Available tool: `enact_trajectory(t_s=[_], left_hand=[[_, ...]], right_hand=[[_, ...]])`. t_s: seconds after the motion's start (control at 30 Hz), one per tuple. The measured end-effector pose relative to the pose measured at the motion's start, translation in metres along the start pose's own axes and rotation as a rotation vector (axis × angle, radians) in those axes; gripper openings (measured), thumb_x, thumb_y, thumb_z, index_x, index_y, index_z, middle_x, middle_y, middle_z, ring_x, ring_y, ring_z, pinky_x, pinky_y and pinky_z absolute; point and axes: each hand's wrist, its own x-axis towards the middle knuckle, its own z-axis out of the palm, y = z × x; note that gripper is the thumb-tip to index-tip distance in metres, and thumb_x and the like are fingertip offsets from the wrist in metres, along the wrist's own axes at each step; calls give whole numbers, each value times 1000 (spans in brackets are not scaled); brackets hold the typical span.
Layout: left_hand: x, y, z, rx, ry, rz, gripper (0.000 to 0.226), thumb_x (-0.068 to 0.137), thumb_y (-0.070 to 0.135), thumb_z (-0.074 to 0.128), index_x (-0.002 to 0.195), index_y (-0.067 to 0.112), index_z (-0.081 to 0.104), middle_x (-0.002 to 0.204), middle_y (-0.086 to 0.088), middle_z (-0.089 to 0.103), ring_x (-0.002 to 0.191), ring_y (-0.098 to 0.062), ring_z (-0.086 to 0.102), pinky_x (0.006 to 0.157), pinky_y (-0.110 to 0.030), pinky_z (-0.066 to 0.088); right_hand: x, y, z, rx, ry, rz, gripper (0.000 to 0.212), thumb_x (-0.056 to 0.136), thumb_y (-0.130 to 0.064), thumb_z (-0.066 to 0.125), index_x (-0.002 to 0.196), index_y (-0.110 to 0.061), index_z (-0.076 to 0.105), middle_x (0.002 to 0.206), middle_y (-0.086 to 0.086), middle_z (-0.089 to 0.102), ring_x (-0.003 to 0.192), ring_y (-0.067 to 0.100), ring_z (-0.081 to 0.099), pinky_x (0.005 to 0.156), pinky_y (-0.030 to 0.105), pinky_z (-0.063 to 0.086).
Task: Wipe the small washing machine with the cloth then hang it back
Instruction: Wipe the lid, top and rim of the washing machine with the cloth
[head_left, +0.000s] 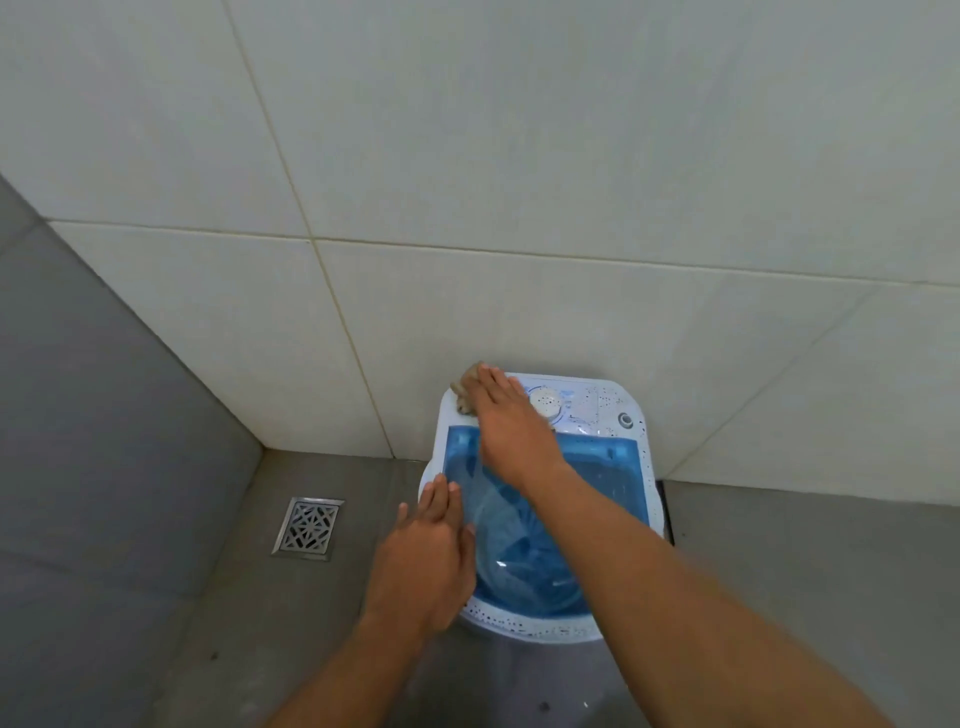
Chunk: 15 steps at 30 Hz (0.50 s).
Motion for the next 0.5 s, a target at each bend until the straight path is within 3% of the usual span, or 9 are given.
enact_trajectory(t_s=[0.1,0.27,0.5], left_hand=[[1,1,0,-2,3,-15,56,102,36,32,151,10,29,159,-8,26,144,-23,30,116,-43,24],[3,8,-2,29,26,-27,52,100,35,34,145,8,38,153,-11,37,136,-26,43,110,-47,33],[4,15,-11,93,31,-10,53,101,34,31,147,8,33,153,-7,36,139,-22,36,113,-44,29]], right_hand=[[-2,-6,9,-2,7,51,85,79,1,56,153,-10,15,162,11,8,150,22,2,120,33,-3],[-32,2,10,42,-17,-11,74,85,0,45,153,-12,19,162,8,8,150,20,4,121,33,-1],[-67,22,1,26,-40,-20,75,87,-1,44,154,-16,15,163,2,4,149,14,0,121,30,-3]])
